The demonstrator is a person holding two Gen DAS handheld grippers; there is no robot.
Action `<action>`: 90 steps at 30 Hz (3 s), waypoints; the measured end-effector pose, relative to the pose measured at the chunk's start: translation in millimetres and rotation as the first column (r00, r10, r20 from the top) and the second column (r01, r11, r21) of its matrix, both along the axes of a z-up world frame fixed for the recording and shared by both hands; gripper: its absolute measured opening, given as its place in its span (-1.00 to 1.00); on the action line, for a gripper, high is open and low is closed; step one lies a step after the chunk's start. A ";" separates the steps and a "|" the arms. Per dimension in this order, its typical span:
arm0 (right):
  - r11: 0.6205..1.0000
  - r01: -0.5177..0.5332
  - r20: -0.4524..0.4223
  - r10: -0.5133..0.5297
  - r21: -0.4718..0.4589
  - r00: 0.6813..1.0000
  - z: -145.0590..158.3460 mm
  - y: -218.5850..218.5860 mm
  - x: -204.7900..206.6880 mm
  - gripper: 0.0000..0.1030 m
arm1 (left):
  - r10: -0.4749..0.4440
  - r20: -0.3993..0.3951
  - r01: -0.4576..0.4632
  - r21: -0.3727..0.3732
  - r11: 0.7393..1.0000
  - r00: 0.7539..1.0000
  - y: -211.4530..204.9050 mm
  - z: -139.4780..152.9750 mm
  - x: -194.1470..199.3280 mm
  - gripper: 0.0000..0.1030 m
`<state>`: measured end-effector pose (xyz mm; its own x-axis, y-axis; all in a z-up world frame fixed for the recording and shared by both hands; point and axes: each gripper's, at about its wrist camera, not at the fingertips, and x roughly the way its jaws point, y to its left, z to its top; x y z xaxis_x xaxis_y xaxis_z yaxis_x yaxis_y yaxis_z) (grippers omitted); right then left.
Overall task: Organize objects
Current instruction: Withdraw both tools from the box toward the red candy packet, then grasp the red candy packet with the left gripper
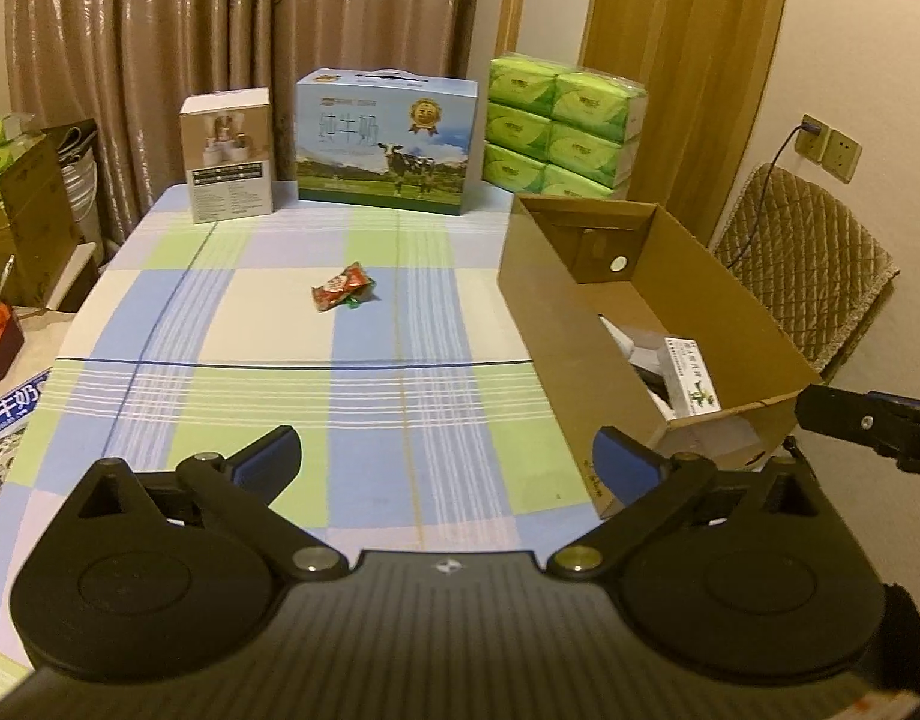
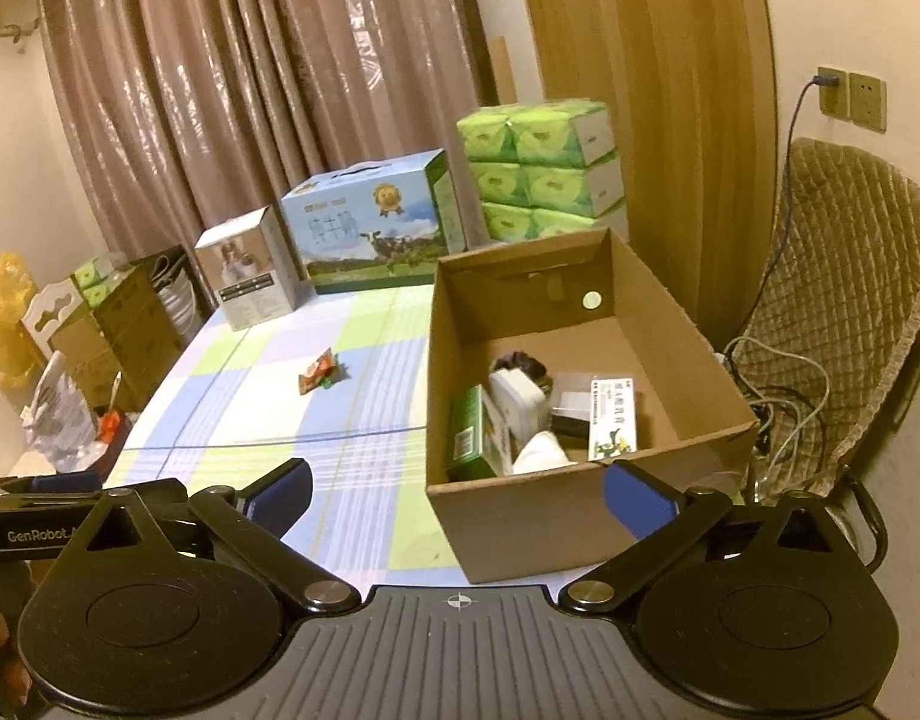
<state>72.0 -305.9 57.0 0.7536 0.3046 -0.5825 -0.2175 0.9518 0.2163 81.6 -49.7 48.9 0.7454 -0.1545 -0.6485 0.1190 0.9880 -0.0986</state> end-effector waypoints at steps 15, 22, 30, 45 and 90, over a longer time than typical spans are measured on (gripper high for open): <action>0.999 -0.035 -0.017 0.035 -0.006 0.999 -3.9 16.3 8.8 0.96 | 0.023 -0.006 -0.023 0.009 1.000 1.000 15.5 -3.1 3.3 0.97; 0.994 -0.108 0.025 0.108 0.001 0.994 0.3 44.1 15.3 0.96 | 0.041 -0.003 -0.041 0.013 0.999 0.999 32.9 -6.6 8.9 0.97; 0.975 -0.220 0.058 0.221 -0.022 0.974 -8.2 97.4 43.5 0.96 | 0.114 -0.013 -0.113 0.058 0.992 0.993 74.4 -18.8 41.2 0.97; 0.960 -0.279 -0.016 0.279 -0.037 0.960 -91.9 179.1 160.7 0.58 | 0.083 -0.015 -0.082 0.069 0.994 0.996 141.0 -81.9 150.4 0.97; 0.963 -0.246 0.000 0.248 -0.109 0.969 -202.0 247.2 325.2 -0.01 | -0.167 -0.059 0.175 0.169 0.970 0.984 130.6 -173.7 319.7 -0.56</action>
